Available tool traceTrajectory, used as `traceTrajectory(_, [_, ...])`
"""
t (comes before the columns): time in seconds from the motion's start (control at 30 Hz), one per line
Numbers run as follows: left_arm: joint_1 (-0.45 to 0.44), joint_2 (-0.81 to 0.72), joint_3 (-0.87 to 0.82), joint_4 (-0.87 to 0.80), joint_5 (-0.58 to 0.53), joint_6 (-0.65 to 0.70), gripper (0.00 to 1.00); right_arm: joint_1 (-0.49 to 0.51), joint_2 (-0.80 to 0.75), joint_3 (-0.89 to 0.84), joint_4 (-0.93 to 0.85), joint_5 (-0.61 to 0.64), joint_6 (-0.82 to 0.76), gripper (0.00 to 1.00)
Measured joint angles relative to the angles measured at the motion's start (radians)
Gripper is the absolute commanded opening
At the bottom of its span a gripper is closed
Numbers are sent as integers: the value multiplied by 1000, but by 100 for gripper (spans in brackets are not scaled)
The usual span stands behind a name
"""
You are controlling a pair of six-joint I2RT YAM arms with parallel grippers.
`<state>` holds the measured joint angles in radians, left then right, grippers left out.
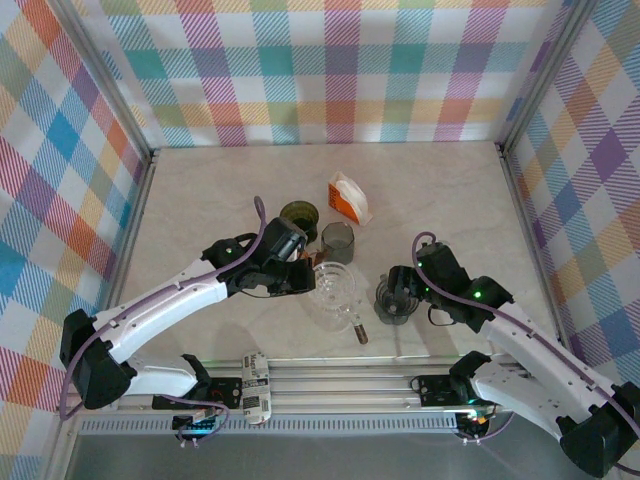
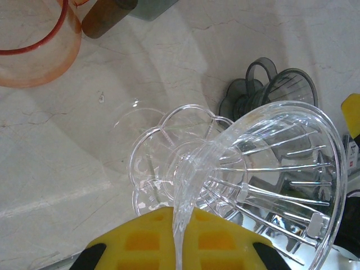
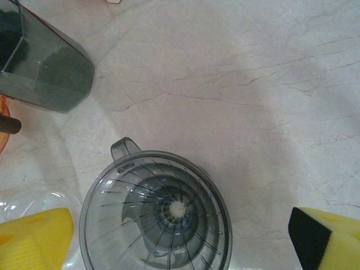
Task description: Place the coffee filter in the dripper
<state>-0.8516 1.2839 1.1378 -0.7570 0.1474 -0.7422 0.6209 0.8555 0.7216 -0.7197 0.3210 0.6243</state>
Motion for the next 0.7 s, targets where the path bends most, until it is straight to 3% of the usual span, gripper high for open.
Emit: traceTrajectory(0.7, [0,18,61,-30,17,2,0,0,-2,-11,0,0,1,99])
